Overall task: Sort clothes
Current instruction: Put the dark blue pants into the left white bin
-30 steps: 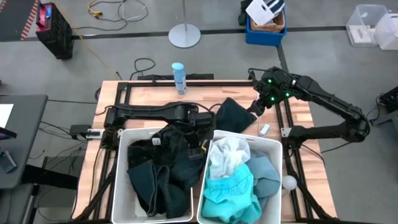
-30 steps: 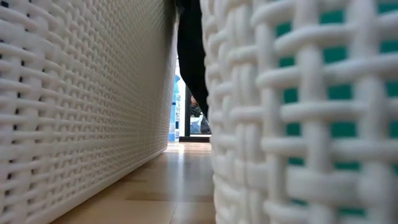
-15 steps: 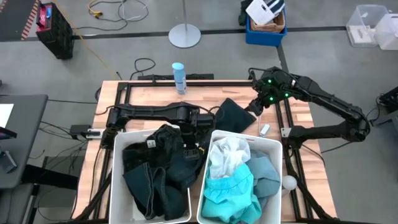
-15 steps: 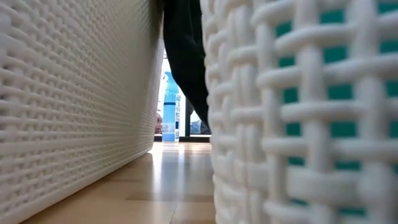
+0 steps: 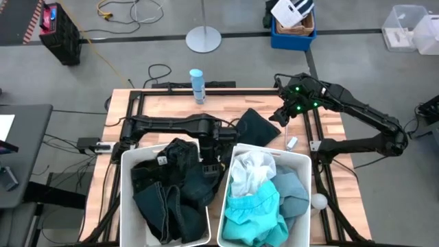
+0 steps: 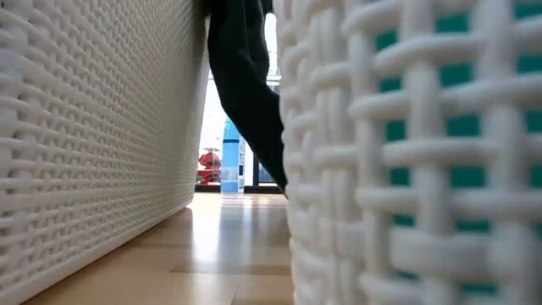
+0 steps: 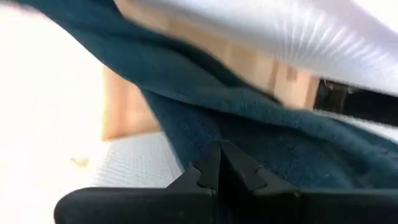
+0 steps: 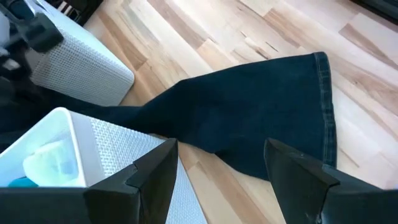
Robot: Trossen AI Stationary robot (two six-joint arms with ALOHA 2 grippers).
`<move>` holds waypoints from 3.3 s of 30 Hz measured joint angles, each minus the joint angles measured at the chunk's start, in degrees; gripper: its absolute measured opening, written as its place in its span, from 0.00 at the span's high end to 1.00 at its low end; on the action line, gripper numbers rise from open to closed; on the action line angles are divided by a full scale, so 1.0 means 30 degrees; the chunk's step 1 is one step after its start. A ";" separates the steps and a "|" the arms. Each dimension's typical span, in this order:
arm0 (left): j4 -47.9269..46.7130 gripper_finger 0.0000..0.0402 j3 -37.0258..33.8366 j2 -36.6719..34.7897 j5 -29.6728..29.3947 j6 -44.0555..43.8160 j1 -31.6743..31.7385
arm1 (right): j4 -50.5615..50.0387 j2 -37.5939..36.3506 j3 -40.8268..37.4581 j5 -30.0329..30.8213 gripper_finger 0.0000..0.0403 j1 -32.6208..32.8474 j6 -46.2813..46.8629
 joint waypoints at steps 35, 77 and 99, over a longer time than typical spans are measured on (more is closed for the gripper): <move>-0.1807 1.00 0.2383 -0.9229 -0.6390 -0.7487 -0.7948 | 0.2973 0.0029 -0.0401 0.1799 0.36 0.2570 0.0891; 0.5728 0.60 -1.4093 -1.2158 -0.4036 -1.3932 -0.9719 | 0.8305 0.1113 -0.0408 0.2994 0.36 0.8801 0.1195; 0.7765 0.44 -0.9727 -1.1498 -1.1089 -1.1514 -0.5715 | 1.1507 0.3774 0.0588 0.2827 0.36 0.8853 0.1106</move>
